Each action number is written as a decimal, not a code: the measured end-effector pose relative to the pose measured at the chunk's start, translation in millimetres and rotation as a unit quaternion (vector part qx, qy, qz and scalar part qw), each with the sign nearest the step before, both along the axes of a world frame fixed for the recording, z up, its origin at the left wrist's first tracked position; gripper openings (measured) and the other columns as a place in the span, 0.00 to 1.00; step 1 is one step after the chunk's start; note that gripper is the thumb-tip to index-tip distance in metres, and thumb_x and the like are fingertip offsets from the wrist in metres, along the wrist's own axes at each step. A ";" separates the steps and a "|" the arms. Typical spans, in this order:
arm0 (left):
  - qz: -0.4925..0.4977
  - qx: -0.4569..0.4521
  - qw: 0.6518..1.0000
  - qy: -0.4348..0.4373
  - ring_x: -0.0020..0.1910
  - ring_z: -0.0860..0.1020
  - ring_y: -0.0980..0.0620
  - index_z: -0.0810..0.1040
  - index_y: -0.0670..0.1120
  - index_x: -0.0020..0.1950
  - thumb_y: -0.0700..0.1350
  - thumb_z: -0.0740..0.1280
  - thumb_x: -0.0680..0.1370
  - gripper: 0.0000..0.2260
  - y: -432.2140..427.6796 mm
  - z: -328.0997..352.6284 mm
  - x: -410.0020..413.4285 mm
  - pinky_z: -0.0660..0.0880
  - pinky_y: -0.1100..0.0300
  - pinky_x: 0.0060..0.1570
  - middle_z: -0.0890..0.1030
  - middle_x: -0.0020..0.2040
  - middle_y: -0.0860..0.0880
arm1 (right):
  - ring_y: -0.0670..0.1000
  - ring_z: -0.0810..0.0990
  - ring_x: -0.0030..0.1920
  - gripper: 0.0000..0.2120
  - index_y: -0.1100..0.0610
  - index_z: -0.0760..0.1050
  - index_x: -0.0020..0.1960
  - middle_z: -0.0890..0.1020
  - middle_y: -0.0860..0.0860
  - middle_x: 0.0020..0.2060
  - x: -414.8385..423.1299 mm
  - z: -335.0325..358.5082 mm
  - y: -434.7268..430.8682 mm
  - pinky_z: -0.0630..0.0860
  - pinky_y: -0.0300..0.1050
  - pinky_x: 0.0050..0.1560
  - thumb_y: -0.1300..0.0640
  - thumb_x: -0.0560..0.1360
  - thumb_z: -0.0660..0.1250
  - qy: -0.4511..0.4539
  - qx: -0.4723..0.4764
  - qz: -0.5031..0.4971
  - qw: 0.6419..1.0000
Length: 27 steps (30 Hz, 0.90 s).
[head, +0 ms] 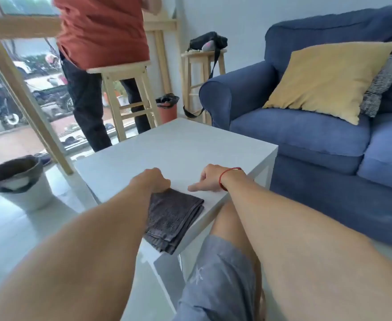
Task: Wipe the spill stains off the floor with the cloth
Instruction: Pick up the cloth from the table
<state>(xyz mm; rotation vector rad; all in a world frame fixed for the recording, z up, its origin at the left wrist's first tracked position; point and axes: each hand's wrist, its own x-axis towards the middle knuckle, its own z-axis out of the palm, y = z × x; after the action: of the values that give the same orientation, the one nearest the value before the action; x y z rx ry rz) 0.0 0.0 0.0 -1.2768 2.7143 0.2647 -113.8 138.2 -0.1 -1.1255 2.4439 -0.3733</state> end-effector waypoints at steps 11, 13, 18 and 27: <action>-0.017 0.070 0.974 -0.217 0.62 0.75 0.43 0.67 0.44 0.70 0.50 0.64 0.74 0.26 16.2 23.5 8.7 0.74 0.52 0.65 0.72 0.57 0.43 | 0.55 0.79 0.47 0.31 0.57 0.75 0.59 0.78 0.51 0.50 39.1 12.0 -10.8 0.74 0.44 0.45 0.35 0.66 0.71 0.058 0.166 0.072 0.982; -0.038 0.070 0.974 -0.210 0.65 0.74 0.43 0.67 0.46 0.70 0.48 0.61 0.77 0.21 20.8 25.1 7.6 0.72 0.51 0.66 0.73 0.63 0.43 | 0.56 0.79 0.48 0.28 0.56 0.74 0.63 0.79 0.53 0.52 37.8 14.3 -12.8 0.76 0.45 0.50 0.39 0.70 0.70 0.055 0.152 0.065 0.985; -0.065 0.055 0.995 -0.048 0.68 0.70 0.40 0.63 0.49 0.75 0.44 0.55 0.79 0.23 25.6 16.6 -2.1 0.69 0.47 0.67 0.70 0.71 0.43 | 0.58 0.85 0.50 0.18 0.58 0.76 0.61 0.82 0.56 0.56 17.5 2.5 -4.6 0.80 0.55 0.56 0.51 0.73 0.67 -0.082 0.001 -0.036 0.996; -0.093 0.141 0.929 0.331 0.64 0.72 0.35 0.64 0.39 0.67 0.47 0.54 0.83 0.16 90.9 23.1 -96.5 0.68 0.46 0.61 0.73 0.65 0.35 | 0.61 0.72 0.67 0.20 0.64 0.66 0.69 0.73 0.60 0.68 -44.3 26.7 64.8 0.69 0.49 0.65 0.53 0.82 0.56 -0.148 -0.358 -0.389 0.836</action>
<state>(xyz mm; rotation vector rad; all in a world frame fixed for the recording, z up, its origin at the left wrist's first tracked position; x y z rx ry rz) -96.5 90.9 23.1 -0.9591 3.1219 1.2079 -158.1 202.9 26.6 -0.1529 2.3911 -1.6736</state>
